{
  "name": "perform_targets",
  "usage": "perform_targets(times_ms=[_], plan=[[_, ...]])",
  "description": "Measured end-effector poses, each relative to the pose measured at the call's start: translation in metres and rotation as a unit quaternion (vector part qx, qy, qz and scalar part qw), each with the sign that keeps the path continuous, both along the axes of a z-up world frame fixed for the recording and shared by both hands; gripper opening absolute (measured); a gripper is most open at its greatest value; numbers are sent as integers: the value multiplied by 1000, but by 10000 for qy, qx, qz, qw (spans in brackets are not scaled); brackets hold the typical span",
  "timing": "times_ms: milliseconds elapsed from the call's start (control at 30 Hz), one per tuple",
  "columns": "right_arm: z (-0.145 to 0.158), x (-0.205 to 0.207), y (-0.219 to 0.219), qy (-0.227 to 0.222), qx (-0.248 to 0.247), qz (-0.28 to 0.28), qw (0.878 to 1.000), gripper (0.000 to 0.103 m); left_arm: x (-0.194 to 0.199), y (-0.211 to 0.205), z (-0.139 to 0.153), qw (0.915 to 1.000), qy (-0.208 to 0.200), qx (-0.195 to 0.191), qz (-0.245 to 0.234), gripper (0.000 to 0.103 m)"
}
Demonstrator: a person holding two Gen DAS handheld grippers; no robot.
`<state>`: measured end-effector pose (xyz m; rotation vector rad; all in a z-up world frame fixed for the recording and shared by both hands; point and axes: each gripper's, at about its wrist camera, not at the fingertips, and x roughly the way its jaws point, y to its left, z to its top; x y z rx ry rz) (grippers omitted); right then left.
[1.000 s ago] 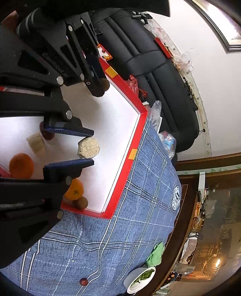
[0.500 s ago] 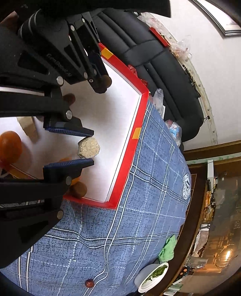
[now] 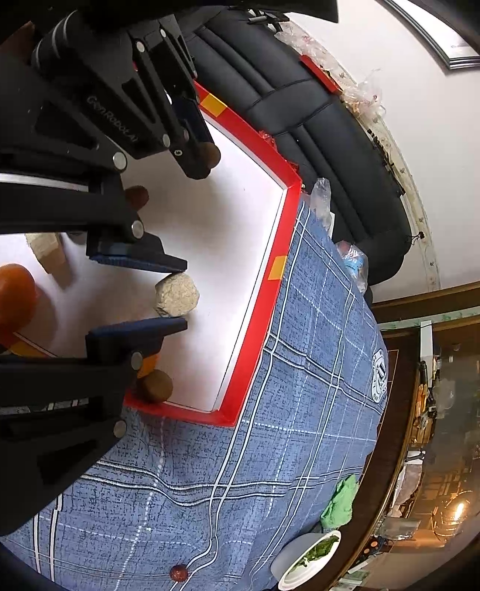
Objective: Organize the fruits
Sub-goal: 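Carry the kiwi and pastry ball over the red box and open both tools, then grasp a red date with the left tool while the right tool grasps a small white cube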
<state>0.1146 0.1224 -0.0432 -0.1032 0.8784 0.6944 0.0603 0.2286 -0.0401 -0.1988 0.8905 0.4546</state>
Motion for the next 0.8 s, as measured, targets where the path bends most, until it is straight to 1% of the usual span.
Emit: perform_targets(times_ms=[100,200,233,267,300,367,400,433,500,533,633,733,800], plan=[[1,-3,2,6,-3,44,10000,27,-1,2,-3,9999,79,-64,33,21],[-1,-6,3,56,-34,80,9999,27,0,6,-8,9994,231,-252,83,21],[-3,-6,3,92,-74,108,9999,27,-1,7,-8,9993,230,-268,102,24],[-4,-6,4,152,-130,140,9997,27,-2,7,-6,9994,206,-259,116,28],[-6,-6,5,201,-185,161,9995,27,-4,6,-5,9994,205,-242,130,40],[-8,-9,5,206,-245,185,9993,34,-7,5,-3,9993,248,-161,229,64],[-8,-10,4,195,-227,188,9994,43,-10,6,0,9992,210,-130,309,68],[-7,-11,2,202,-180,207,9994,46,-12,6,2,9992,166,-118,351,74],[-4,-12,-2,187,-167,184,9995,48,-16,5,7,9990,87,-105,419,74],[-1,-14,-7,165,-113,158,9997,52,-18,3,12,9990,20,-109,439,74],[8,-16,-21,169,115,123,9997,55,-22,-10,25,9986,-258,61,465,74],[22,-20,-50,-18,353,-59,9994,57,-17,-34,36,9983,-502,202,225,76],[29,-19,-75,-113,478,-231,9985,58,-7,-63,42,9977,-593,268,-173,77]])
